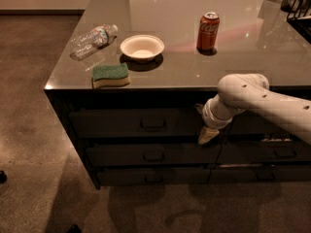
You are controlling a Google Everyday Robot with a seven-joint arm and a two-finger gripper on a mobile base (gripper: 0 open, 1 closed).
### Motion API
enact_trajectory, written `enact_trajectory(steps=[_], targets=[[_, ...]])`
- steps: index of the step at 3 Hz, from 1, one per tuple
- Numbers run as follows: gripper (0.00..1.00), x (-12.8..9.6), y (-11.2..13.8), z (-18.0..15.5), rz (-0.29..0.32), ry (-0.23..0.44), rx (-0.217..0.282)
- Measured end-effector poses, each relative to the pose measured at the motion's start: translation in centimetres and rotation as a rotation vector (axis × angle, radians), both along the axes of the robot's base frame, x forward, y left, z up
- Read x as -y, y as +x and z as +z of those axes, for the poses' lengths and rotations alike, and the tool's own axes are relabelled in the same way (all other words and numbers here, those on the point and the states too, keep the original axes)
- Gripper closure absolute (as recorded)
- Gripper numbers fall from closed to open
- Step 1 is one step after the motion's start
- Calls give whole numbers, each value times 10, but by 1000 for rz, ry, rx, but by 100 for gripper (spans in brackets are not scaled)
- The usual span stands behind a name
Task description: Open top drawer
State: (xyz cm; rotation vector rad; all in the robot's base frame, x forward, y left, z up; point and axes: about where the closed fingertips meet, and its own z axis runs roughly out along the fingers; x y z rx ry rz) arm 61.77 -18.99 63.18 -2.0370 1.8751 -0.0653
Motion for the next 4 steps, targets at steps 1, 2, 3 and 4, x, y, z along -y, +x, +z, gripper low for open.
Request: enact_trajectory(steps=[1,2,3,4], targets=[[0,-1,1,1,4,3,3],[0,-4,4,4,12,10,10],[0,-16,12,22,52,17,62],[0,-27,2,31,90,97,80]])
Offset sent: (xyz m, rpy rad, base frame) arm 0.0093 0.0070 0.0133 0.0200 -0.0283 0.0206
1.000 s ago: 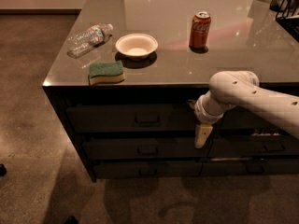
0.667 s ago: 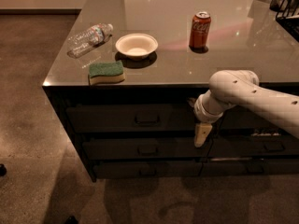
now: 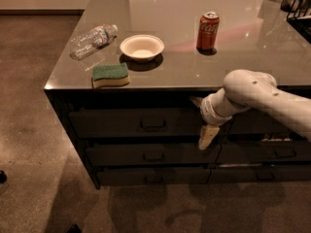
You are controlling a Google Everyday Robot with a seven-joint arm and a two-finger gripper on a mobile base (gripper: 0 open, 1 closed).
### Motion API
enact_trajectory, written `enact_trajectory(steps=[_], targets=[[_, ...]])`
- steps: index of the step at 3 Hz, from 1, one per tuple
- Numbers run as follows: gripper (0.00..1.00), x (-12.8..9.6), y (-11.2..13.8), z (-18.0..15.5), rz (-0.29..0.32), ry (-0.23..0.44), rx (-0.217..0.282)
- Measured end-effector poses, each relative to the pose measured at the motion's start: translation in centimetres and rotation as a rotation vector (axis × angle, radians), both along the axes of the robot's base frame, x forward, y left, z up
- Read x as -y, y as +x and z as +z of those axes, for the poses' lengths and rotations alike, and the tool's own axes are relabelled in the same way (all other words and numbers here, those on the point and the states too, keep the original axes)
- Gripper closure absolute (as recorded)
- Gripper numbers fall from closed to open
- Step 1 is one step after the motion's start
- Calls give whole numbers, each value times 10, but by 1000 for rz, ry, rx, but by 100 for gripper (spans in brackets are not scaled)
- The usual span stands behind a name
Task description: Open top drawer
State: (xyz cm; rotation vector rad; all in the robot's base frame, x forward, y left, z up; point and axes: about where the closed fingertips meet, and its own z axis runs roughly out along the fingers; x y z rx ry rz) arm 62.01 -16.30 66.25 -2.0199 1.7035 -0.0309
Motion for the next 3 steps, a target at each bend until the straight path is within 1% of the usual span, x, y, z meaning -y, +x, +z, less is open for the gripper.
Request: enact_trajectory(steps=[1,2,3], targets=[[0,-18,-25,3,45,101,-21],[0,-33,-53,10,86,171,-35],[0,-40,-71,16,131,234,-57]])
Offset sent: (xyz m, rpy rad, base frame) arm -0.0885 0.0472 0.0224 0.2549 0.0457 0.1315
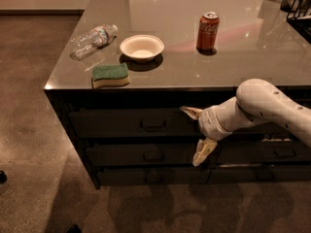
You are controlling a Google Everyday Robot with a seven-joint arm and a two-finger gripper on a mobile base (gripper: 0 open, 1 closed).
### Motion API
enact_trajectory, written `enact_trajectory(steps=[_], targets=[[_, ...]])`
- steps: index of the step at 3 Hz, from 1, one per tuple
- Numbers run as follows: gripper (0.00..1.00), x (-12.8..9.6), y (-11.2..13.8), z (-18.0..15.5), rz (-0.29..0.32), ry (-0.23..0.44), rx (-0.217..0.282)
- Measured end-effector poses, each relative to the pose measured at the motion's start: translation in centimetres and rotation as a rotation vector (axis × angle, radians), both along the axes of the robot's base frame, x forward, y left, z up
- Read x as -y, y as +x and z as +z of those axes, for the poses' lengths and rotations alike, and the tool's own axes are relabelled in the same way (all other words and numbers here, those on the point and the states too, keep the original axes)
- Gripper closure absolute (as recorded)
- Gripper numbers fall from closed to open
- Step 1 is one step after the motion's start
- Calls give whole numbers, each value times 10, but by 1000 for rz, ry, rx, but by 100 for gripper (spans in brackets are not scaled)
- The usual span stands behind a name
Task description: Open top drawer
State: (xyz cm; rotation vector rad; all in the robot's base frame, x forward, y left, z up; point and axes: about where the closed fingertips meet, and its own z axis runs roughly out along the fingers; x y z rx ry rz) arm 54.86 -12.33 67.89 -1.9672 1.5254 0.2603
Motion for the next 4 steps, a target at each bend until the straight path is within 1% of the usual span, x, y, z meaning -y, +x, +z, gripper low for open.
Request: enact_trajectory(steps=[1,2,3,4], targets=[[0,-1,-2,0,6,3,-3],[0,-16,-3,-15,40,-21,-61],[15,-40,-11,-35,89,-45,-138],[23,-63,-17,-45,136,-59,-183]])
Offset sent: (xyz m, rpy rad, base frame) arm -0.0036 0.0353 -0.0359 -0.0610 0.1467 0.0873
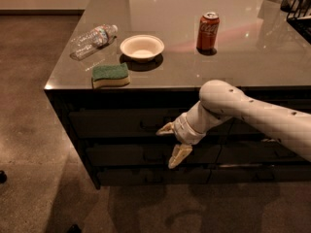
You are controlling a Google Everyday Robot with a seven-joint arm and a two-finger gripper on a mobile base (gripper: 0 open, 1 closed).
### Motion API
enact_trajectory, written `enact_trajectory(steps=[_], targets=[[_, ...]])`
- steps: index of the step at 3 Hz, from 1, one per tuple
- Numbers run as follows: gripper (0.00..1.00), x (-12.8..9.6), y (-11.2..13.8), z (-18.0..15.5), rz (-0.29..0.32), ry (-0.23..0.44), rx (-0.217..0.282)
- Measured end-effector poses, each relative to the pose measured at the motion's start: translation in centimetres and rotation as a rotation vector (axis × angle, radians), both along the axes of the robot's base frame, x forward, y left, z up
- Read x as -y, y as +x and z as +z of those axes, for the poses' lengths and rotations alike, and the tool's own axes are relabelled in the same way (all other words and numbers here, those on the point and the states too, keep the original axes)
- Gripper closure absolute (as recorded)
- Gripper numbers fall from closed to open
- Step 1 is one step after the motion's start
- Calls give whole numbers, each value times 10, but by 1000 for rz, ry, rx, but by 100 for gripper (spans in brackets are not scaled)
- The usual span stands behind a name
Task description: Open top drawer
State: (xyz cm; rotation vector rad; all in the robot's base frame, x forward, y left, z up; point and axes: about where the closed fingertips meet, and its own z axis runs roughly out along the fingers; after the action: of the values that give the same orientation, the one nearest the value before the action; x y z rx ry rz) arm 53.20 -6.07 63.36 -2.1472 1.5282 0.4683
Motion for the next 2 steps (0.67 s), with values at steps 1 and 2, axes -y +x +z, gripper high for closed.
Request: enact_trajectory(steps=[1,2], targets=[[22,-20,1,-1,46,-11,-11],[22,-31,9,6,64,-23,11]])
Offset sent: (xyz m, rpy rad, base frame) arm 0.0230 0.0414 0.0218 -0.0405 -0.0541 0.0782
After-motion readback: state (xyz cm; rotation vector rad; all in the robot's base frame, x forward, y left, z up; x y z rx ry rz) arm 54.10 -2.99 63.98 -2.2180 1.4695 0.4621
